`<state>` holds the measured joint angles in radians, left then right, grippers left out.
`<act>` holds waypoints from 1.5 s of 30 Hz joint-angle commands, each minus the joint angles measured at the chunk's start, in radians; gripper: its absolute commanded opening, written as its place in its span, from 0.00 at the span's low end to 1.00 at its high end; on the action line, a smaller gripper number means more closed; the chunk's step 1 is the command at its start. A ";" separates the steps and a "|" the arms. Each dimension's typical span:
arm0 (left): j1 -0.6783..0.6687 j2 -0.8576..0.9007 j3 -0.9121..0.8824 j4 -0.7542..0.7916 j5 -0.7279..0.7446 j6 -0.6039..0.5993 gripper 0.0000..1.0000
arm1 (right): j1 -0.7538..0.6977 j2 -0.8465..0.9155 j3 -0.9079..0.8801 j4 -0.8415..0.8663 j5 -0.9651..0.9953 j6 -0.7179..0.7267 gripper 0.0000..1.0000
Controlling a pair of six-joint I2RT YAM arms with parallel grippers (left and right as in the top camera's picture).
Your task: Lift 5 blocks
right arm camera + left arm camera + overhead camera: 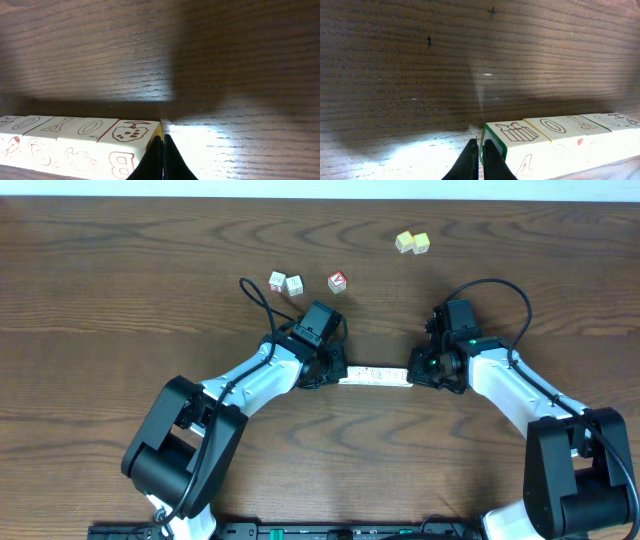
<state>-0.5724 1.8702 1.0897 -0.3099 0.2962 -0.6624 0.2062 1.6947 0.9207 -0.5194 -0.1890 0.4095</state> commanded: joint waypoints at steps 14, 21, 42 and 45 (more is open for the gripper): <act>-0.028 0.006 0.048 -0.063 -0.003 -0.008 0.07 | 0.063 0.007 0.003 0.010 -0.096 0.001 0.02; -0.028 0.006 0.048 -0.065 -0.016 -0.008 0.07 | 0.063 0.007 0.015 0.007 -0.089 -0.007 0.02; -0.028 -0.023 0.051 -0.173 -0.241 -0.001 0.07 | 0.063 0.007 0.028 -0.043 0.031 -0.006 0.04; -0.028 -0.040 0.051 -0.189 -0.273 -0.001 0.08 | 0.058 0.007 0.030 -0.047 0.044 -0.006 0.05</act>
<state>-0.5976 1.8690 1.1114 -0.4843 0.0891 -0.6617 0.2607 1.6951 0.9287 -0.5613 -0.1768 0.4095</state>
